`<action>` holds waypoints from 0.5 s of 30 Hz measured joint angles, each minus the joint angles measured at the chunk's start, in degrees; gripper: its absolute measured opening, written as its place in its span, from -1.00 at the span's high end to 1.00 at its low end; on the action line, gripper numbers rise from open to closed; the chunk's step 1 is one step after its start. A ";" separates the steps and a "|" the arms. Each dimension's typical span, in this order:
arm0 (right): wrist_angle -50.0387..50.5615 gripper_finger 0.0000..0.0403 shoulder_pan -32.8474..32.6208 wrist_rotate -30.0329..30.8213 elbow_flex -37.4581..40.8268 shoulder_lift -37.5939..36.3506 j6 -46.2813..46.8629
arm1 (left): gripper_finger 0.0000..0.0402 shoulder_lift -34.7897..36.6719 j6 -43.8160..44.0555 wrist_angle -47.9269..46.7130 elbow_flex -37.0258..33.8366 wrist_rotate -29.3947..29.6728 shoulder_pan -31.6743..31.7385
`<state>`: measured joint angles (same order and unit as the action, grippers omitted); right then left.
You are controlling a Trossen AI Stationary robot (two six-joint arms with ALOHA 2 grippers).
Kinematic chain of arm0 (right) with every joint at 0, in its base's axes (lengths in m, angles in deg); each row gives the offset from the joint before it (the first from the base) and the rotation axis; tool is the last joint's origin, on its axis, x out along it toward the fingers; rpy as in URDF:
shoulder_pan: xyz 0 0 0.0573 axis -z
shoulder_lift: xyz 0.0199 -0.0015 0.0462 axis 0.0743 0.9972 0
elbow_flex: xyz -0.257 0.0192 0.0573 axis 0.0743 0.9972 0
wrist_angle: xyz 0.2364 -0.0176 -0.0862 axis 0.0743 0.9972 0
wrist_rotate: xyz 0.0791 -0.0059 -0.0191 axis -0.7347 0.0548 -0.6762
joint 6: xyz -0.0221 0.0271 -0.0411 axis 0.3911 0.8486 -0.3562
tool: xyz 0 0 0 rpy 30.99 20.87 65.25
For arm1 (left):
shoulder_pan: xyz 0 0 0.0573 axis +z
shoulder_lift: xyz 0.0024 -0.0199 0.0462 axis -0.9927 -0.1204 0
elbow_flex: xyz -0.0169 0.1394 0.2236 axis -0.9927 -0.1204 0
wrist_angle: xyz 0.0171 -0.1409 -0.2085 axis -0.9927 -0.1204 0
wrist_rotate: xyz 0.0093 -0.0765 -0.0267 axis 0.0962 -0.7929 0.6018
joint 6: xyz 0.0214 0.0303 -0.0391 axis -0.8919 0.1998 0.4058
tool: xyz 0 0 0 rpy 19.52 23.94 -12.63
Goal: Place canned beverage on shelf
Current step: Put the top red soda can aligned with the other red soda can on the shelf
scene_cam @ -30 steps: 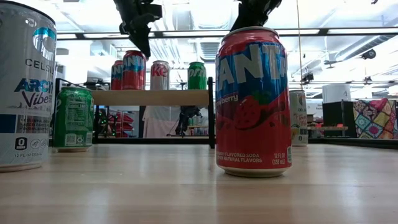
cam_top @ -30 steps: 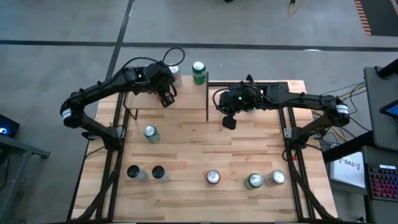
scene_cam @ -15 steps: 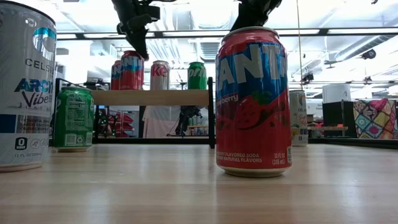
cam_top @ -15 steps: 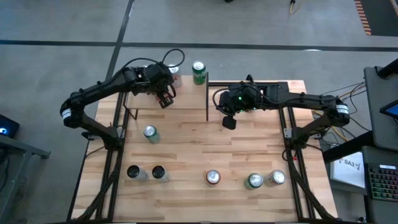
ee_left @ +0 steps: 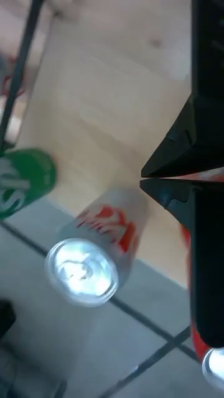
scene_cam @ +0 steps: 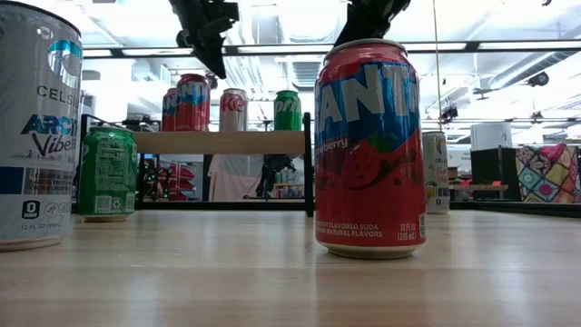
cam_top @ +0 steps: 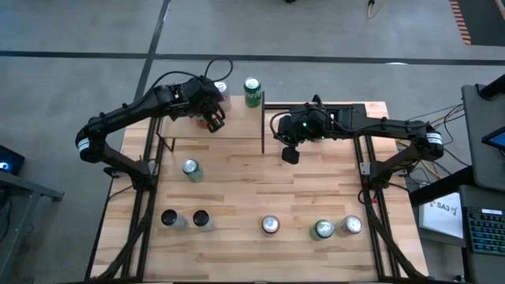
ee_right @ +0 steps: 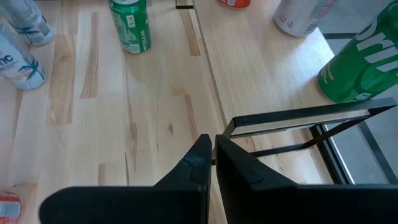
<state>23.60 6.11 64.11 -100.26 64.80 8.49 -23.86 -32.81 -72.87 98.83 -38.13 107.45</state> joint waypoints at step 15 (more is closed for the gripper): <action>-0.28 0.94 0.00 0.01 0.00 0.00 0.73 | 1.00 -0.52 0.20 -2.45 -0.35 5.17 0.02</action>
<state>23.32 6.11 64.12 -100.26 64.80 9.21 -24.38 -32.62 -75.33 98.48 -32.96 107.47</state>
